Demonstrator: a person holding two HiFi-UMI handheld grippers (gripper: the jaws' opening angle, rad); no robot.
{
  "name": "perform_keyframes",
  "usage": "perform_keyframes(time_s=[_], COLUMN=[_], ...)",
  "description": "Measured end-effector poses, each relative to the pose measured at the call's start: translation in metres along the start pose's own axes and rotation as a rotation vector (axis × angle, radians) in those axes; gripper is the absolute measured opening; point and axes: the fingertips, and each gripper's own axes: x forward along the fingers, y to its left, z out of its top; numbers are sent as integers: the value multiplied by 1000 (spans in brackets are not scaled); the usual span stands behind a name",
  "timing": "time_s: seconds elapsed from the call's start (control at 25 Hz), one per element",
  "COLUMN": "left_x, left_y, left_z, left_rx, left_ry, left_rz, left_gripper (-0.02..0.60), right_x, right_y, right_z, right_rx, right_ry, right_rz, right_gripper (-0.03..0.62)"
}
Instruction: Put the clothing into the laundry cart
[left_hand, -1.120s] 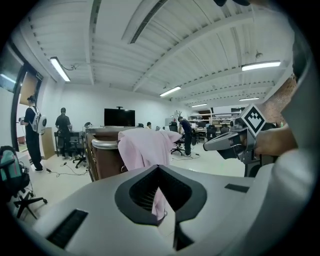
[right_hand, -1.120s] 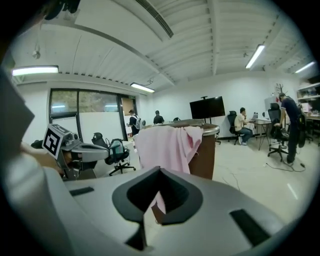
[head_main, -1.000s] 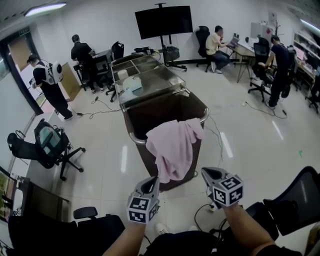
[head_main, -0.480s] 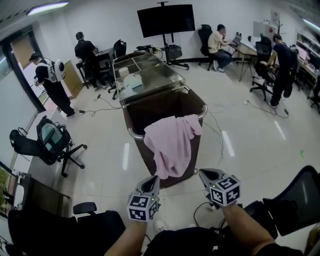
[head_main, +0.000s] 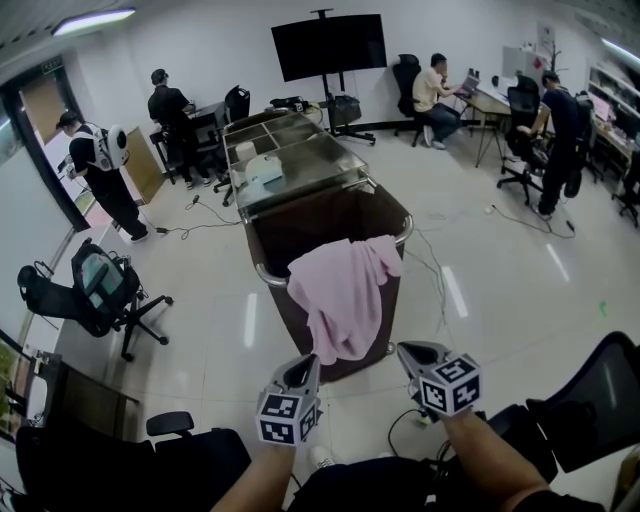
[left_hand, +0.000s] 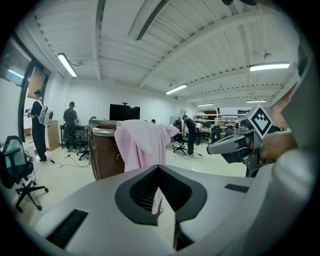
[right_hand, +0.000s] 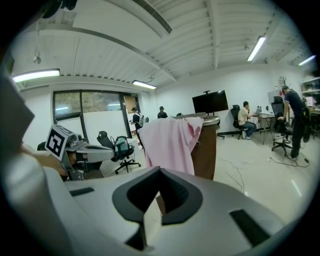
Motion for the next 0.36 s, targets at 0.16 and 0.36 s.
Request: perform_keyframes(time_s=[0.16, 0.36], left_x=[1, 4], left_y=[1, 5], left_z=[2, 1], left_rx=[1, -4], left_ry=[-4, -6], left_rz=[-4, -5], left_gripper=[-2, -2], right_x=[2, 6], right_y=[1, 1], right_z=[1, 1], right_rx=[-2, -6], right_ry=[1, 4], right_rz=[-2, -3], right_gripper=[5, 5])
